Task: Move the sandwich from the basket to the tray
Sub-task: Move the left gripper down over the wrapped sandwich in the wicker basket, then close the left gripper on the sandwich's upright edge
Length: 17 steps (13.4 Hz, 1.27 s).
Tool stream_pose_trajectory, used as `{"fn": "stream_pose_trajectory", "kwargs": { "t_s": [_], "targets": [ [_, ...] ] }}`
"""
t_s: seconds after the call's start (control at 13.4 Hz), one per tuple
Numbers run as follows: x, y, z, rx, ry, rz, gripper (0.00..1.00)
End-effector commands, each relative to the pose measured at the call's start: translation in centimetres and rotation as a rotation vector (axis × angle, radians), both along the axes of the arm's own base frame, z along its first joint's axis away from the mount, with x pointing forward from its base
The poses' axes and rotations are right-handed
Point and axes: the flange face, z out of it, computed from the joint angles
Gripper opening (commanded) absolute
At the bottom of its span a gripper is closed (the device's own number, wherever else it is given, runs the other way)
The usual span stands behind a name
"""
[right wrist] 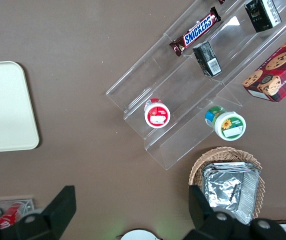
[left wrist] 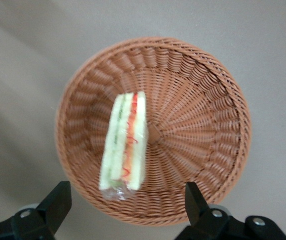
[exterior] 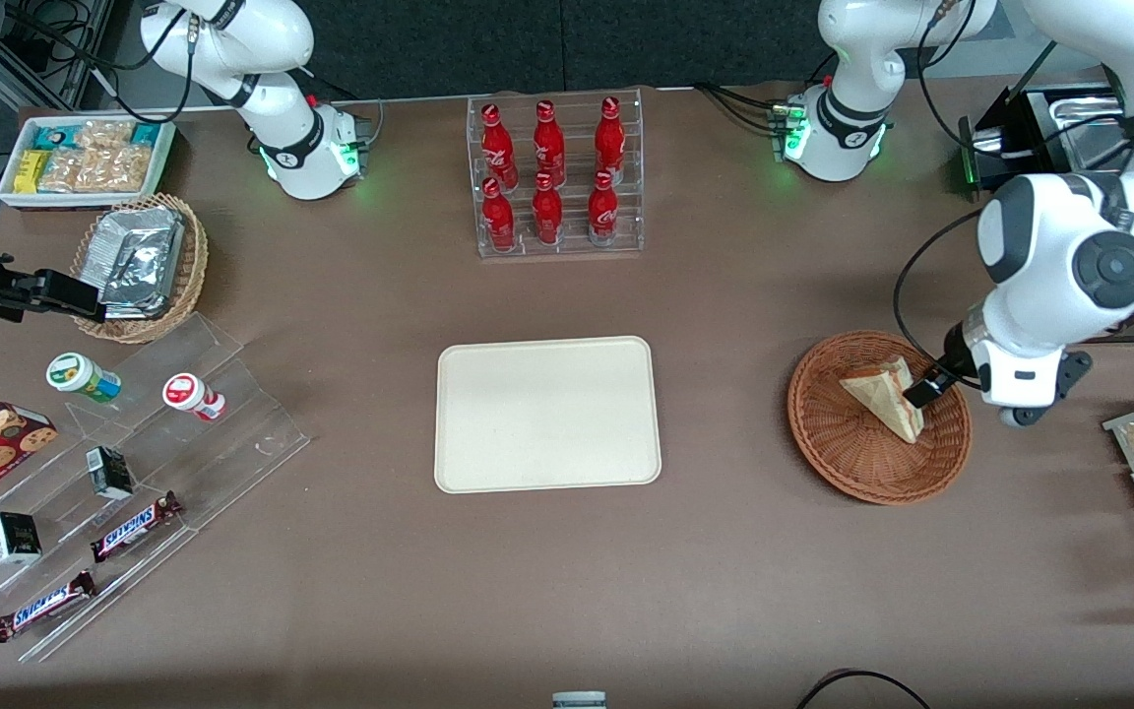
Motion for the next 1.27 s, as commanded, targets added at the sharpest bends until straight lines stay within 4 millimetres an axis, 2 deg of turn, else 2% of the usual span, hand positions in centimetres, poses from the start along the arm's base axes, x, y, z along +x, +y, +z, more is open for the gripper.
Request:
{"fn": "stream_pose_trajectory", "kwargs": {
  "t_s": [0.0, 0.15, 0.3, 0.6, 0.82, 1.05, 1.12, 1.2],
  "targets": [
    [-1.8, 0.3, -0.2, -0.031, -0.049, 0.100, 1.00],
    [-2.8, 0.3, -1.8, -0.030, -0.046, 0.120, 1.00],
    [-4.6, 0.4, -4.3, -0.029, -0.078, 0.123, 1.00],
    [-5.0, 0.6, -6.7, -0.032, -0.103, 0.129, 1.00],
    [-5.6, 0.6, -9.2, -0.034, -0.118, 0.132, 1.00],
    [-5.3, 0.5, -10.1, -0.036, -0.123, 0.139, 0.99],
    [-5.3, 0.5, -10.3, -0.036, -0.124, 0.142, 0.88],
    [-5.2, 0.5, -10.5, -0.038, -0.122, 0.154, 0.59]
  ]
}}
